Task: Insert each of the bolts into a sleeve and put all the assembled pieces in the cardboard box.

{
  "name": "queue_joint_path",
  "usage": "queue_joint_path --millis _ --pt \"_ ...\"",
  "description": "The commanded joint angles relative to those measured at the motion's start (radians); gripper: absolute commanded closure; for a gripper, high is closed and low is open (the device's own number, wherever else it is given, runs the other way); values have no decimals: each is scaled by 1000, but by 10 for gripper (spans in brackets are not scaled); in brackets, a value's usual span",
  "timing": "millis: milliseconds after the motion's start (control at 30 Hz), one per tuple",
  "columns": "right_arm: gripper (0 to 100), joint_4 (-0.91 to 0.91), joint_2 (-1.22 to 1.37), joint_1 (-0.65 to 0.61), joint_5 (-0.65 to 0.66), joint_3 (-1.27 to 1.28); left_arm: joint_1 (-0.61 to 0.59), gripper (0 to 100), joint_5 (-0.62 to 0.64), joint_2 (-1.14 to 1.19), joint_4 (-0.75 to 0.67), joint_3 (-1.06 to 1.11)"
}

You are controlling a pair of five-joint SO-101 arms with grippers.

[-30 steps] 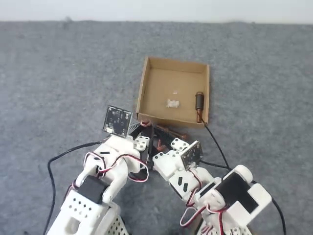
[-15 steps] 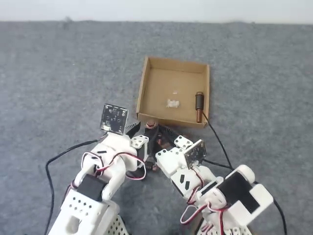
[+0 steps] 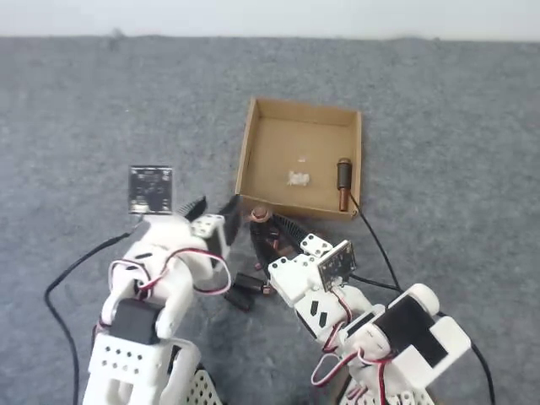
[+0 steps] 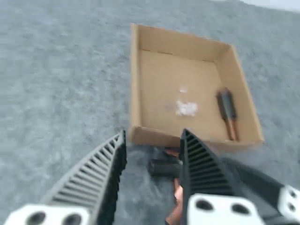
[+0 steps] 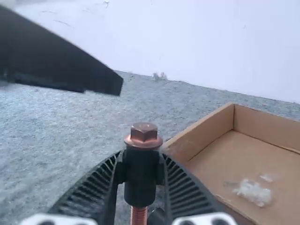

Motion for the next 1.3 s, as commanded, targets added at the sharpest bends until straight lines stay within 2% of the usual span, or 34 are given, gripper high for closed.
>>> queue_joint_path --millis 0,100,267,400,567,733,1133,1267 --pt "992 -18 -12 18 -11 -15 -127 827 9 -6 -130 16" --pt "992 -18 -12 19 -11 -9 -186 862 6 -6 -153 58" --pt "992 -15 -12 19 -9 -8 -264 994 2 -8 -107 82" --pt "992 35 -21 19 -9 -8 -318 989 -15 -8 -86 127" --pt "992 36 -21 21 -9 -8 -377 989 -180 -8 -89 239" --pt "992 38 -21 21 -9 -8 -382 989 -264 -8 -89 274" --pt "992 41 -99 74 -9 -2 -384 989 -270 -8 -84 274" --pt "992 177 -237 90 -9 12 -384 990 -270 -8 -55 268"
